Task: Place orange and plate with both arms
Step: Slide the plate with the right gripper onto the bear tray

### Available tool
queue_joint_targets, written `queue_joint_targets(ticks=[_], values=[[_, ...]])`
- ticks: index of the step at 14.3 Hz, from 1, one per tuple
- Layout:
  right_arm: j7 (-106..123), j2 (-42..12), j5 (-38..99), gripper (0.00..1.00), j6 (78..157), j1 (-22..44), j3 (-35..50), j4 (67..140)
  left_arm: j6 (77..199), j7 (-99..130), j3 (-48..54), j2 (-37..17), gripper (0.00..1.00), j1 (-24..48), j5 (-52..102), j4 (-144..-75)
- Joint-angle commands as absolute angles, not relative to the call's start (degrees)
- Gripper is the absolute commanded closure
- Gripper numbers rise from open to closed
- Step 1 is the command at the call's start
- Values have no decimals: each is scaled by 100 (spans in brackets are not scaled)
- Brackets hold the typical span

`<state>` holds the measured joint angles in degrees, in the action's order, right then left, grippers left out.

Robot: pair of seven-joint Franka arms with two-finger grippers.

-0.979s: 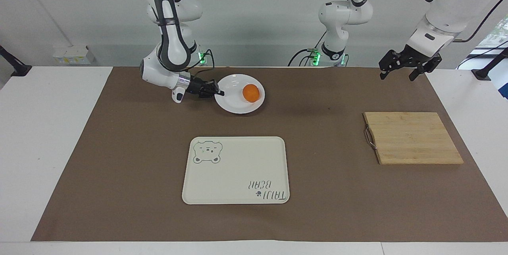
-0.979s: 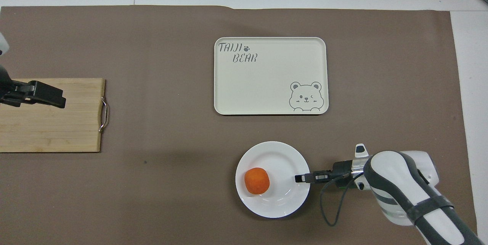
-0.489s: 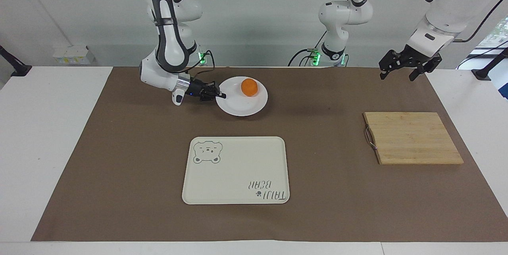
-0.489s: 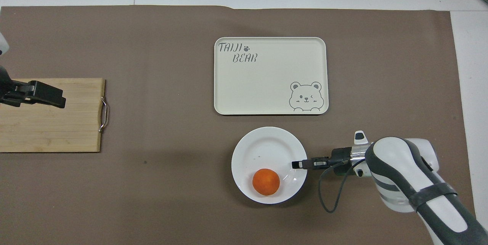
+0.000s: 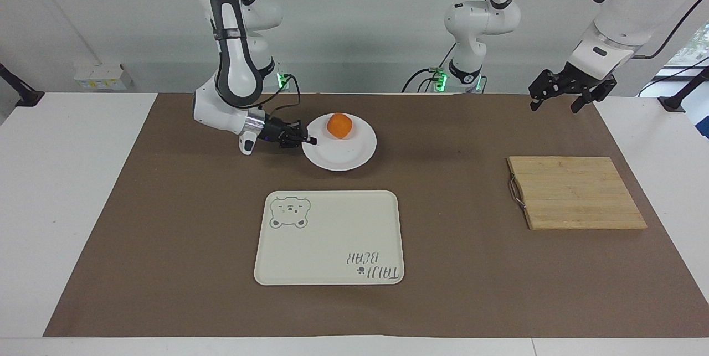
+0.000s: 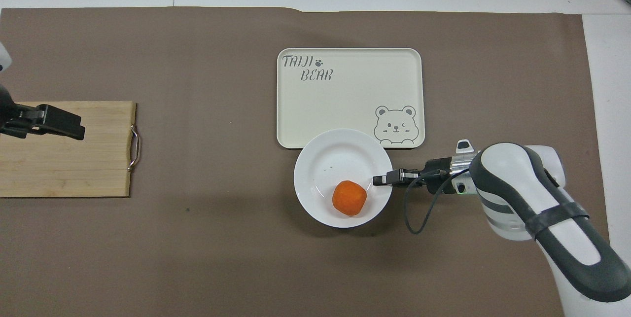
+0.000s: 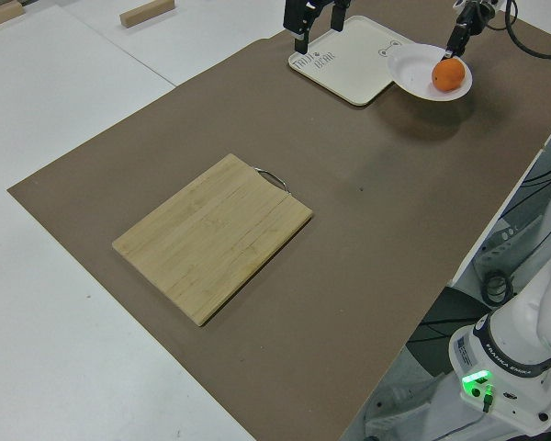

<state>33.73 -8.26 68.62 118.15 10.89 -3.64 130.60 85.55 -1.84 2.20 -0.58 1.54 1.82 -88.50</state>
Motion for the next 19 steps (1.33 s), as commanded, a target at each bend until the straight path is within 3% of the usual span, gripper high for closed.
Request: queue_joint_targets(ticks=[1, 4, 12, 19], values=[[2963, -1247, 6882, 100, 11654, 1081, -378, 12359, 8534, -211, 264, -88, 0, 70, 202, -8763], [2708, -1467, 6838, 100, 11742, 994, -378, 11858, 8534, -202, 264, -88, 0, 79, 202, -8763], [2347, -2741, 6934, 100, 11794, 703, -396, 10267, 8534, -211, 264, -88, 0, 79, 202, -8763], [2364, -3173, 6970, 100, 11883, 712, -387, 10002, 8534, -202, 264, -88, 0, 79, 202, -8763]])
